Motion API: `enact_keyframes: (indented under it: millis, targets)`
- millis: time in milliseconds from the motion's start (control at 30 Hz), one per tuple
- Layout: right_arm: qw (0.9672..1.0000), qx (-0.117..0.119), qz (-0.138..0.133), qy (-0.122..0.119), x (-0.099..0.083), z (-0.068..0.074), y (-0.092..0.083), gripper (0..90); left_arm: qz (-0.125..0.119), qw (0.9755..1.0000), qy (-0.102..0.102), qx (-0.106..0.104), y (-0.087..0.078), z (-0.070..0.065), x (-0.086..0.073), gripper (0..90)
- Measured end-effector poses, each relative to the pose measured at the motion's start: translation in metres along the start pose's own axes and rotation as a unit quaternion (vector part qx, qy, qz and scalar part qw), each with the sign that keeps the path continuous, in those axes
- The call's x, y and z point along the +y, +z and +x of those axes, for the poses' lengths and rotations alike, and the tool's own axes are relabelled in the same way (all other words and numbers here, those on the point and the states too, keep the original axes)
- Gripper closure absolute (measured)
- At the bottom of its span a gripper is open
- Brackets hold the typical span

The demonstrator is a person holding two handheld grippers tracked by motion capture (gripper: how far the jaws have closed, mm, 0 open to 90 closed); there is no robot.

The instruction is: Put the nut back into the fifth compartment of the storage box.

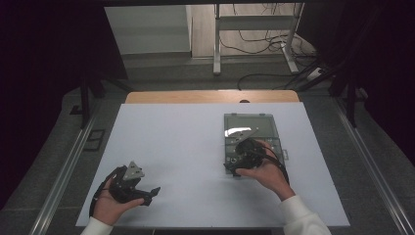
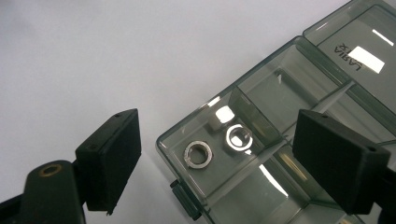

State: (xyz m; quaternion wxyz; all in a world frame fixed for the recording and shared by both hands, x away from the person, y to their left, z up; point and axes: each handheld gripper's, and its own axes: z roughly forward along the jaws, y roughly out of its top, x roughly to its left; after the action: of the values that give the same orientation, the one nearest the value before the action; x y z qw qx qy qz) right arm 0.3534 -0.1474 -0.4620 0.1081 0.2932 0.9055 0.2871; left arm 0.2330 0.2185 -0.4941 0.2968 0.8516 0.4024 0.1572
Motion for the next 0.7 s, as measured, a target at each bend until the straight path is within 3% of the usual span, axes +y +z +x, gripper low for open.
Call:
enact_keyframes:
  millis: [700]
  targets:
    - [0.9994, -0.013, -0.024, 0.023, -0.017, -0.004, -0.018, 16.4, -0.001, 1.0, 0.008, -0.005, 0.005, -0.001, 0.003, 7.1]
